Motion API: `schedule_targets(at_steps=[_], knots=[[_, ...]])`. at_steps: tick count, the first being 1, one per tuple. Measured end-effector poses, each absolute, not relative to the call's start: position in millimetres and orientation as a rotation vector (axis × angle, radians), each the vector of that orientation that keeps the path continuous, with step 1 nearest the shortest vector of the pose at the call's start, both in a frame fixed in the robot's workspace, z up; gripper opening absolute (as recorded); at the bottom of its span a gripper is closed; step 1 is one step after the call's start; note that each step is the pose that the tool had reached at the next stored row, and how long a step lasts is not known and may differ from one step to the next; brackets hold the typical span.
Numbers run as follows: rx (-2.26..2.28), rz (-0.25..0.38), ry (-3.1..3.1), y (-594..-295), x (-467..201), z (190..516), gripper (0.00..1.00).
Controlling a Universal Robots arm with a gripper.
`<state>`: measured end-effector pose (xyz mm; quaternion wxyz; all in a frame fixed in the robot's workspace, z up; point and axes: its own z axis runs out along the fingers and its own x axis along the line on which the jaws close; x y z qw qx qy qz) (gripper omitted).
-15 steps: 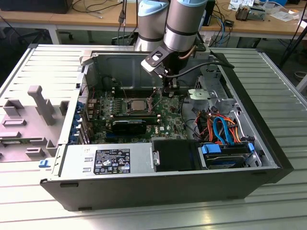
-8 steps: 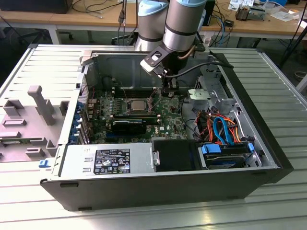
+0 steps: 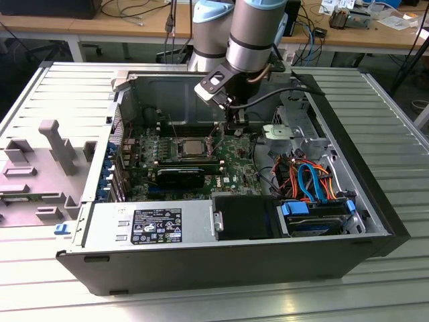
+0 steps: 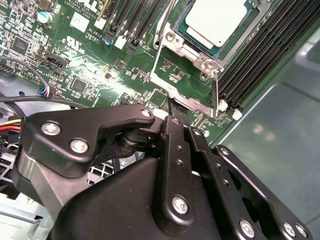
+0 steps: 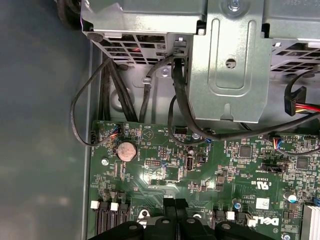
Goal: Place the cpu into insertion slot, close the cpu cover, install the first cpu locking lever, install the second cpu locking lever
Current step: 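Close the cpu cover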
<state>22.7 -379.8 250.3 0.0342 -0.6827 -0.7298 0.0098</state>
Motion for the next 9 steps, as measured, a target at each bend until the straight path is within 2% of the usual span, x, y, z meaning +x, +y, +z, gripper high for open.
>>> schedule_targets(at_steps=[9], knots=[[-2.099,0.030,-2.244,-379.9,19.5,250.2,0.11]])
